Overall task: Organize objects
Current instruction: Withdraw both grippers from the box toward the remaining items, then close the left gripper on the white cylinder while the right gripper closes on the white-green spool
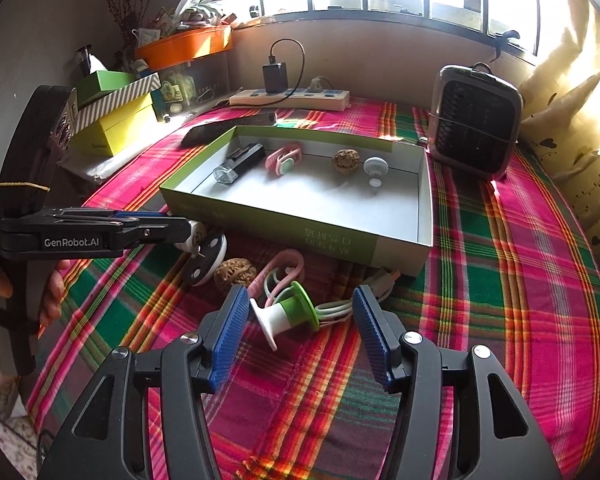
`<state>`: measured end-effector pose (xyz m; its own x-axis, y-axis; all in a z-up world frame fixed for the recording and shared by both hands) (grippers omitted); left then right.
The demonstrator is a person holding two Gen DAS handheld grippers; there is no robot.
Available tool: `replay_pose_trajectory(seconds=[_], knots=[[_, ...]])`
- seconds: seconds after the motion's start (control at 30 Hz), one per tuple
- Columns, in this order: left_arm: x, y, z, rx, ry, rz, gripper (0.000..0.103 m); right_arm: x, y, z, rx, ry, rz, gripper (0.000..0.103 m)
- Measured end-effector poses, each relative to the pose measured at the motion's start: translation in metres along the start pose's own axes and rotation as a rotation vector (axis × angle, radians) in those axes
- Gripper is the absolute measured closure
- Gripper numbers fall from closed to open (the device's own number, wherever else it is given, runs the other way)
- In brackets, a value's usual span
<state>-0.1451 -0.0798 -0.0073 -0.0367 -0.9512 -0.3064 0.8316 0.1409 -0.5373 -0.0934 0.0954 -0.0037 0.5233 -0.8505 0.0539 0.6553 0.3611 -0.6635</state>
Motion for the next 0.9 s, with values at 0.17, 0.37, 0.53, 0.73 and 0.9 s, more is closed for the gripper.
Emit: replay_pose_trajectory(seconds=[0.17,0.37,0.53,0.73,0.9], knots=[[0.002,0.001,-0.005,0.016,-0.016,0.001,0.060,0.006,0.002,-0.005,0.016,-0.019,0.022,0.048],[0.003,0.000,-0.008,0.021,-0.021,-0.002,0.060,0.010,0.006,-0.012,0.041,-0.042,0.037,0.048],[0.003,-0.001,-0.008,0.018,-0.029,-0.003,0.060,0.016,0.008,-0.010,0.032,-0.072,0.051,0.048],[0.004,-0.002,-0.008,0.015,-0.041,-0.009,0.060,0.016,0.009,-0.012,0.041,-0.076,0.047,0.048],[0.003,-0.003,-0.010,0.015,-0.053,-0.019,0.060,0.015,0.009,-0.016,0.054,-0.067,0.040,0.055]])
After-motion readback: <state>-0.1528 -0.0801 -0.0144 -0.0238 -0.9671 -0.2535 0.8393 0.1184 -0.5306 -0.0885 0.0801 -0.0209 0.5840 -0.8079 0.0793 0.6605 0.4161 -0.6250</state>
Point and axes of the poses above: each gripper's, at about its wrist camera, not at the fingertips, and z roughly against the way its jaws point, x to its left, y to its underside, the point moved 3 cm from there along -z, roughly the way its jaws point, and after that the axes turned 3 degrees about x, right-handed, at the moved point
